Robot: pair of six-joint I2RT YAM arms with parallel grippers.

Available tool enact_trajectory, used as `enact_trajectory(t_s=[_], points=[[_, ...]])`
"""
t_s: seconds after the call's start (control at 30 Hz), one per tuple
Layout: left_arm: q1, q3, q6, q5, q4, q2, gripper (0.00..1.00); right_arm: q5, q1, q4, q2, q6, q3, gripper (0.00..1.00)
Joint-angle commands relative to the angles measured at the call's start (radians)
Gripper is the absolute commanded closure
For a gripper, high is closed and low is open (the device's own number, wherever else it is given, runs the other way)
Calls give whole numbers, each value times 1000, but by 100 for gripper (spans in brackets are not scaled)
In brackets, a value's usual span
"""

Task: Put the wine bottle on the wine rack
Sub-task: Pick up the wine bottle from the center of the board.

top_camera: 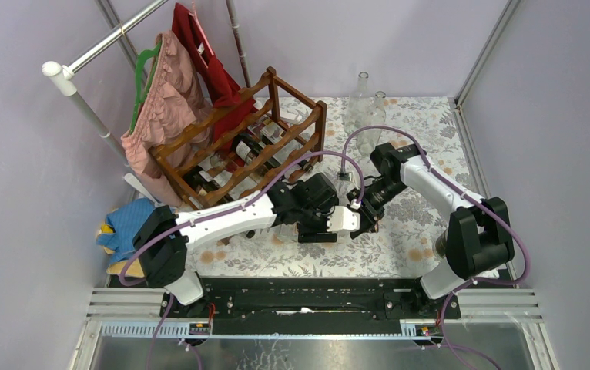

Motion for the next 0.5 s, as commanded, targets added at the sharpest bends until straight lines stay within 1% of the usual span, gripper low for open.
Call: enact_trajectory(t_s=[0.0, 0.1, 0.23, 0.33, 0.4, 0.47], points=[[-2, 66, 6, -10, 81, -13, 99, -28, 14, -27, 1, -5, -8, 90], [-3, 68, 3, -8, 82, -14, 99, -36, 14, -25, 4, -5, -11, 91], [-3, 70, -4, -21, 82, -15, 94, -63, 13, -38, 7, -21, -10, 100], [-3, 65, -5, -27, 83, -16, 93, -74, 13, -52, 2, -33, -3, 100], [-2, 66, -2, -21, 82, -17, 95, -66, 13, -52, 2, -39, -7, 100], [-3, 72, 0, -5, 82, -16, 98, -58, 14, -44, 16, -37, -14, 79]])
